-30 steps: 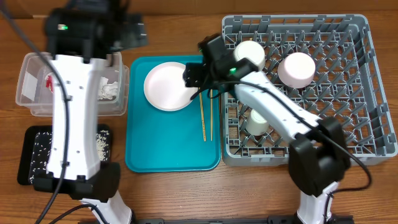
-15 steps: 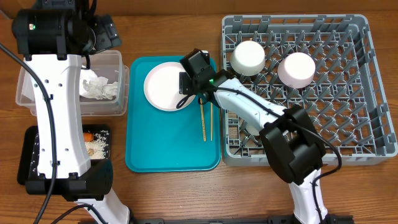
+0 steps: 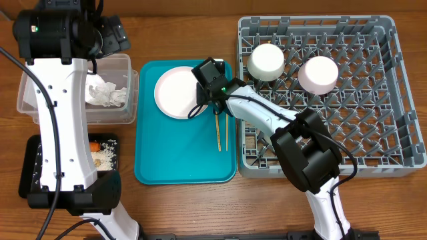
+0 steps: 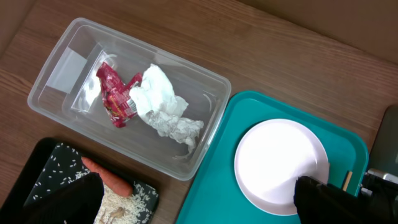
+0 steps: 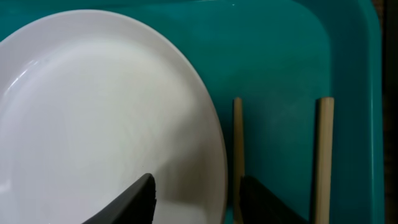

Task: Sort waste into correct bins and load items into the dishwasher
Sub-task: 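Lower the right gripper and grasp the rim of the pink plate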

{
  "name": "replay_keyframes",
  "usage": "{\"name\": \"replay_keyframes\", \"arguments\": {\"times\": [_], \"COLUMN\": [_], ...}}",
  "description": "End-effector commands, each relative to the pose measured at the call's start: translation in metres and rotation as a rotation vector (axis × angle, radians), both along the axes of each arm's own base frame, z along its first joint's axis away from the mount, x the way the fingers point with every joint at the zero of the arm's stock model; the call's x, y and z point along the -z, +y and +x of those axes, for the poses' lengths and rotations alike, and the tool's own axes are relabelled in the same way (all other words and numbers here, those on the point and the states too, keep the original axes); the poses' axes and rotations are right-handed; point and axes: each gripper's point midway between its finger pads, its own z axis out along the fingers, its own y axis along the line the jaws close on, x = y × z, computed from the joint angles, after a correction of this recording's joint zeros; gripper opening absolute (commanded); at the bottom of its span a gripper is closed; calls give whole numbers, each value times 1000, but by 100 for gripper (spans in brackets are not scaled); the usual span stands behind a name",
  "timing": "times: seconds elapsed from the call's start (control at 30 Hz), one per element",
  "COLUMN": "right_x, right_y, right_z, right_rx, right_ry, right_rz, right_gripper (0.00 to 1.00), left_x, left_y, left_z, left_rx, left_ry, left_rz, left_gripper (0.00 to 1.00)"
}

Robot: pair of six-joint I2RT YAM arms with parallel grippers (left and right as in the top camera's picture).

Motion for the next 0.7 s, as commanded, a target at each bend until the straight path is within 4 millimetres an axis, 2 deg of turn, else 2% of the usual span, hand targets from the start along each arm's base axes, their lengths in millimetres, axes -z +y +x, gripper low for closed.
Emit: {"name": "replay_keyframes", "arguments": {"times": [0.0, 0.67], "right_x": [0, 0], "right_y": [3, 7], "right_z": [1, -2], "right_rx": [4, -4], "right_ry": [-14, -14], "right_rz": [-6, -6], "right_gripper": [42, 36], "left_x": [-14, -14], "left_y": [-1, 0], "left_z": [-7, -7], "left_rx": [-15, -15], "left_ry": [-43, -43], "left_rz": [-16, -15], "left_gripper": [100, 100]}}
